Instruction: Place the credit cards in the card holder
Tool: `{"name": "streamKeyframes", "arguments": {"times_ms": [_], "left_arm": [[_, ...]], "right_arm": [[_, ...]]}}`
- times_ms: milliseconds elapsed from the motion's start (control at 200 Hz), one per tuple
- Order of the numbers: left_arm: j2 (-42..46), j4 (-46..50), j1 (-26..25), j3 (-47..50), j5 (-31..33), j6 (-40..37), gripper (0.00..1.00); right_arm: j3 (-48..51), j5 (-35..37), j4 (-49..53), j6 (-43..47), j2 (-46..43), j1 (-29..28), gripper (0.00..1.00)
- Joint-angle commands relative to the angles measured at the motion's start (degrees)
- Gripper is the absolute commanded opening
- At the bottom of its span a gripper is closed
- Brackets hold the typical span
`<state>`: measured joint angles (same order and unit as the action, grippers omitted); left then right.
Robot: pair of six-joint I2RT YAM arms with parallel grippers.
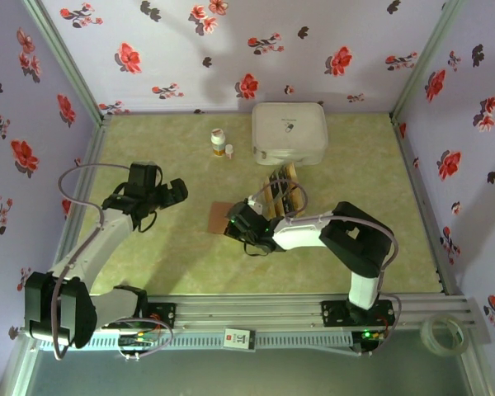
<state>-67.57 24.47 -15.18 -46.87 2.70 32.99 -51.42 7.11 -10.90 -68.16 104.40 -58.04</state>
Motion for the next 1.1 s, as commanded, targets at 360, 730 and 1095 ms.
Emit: {"name": "streamKeyframes", "arguments": {"times_ms": [360, 730, 1095], "left_arm": [[-3.3, -5.5, -0.5, -2.2, -8.4, 4.5, 1.0], [-6.4, -17.9, -0.3, -2.1, -19.8, 15.9, 1.0], [-9.3, -31.4, -0.1, 1.2, -26.2, 25.3, 0.89]], "right_arm": [[-3.5, -7.4, 4.8, 12.1, -11.6, 2.3, 0.0], [-4.0, -10.4, 1.9, 10.7, -16.6, 4.2, 0.0], [-4.9, -11.2, -1.5, 8.3, -19.2, 5.7, 0.0]]}}
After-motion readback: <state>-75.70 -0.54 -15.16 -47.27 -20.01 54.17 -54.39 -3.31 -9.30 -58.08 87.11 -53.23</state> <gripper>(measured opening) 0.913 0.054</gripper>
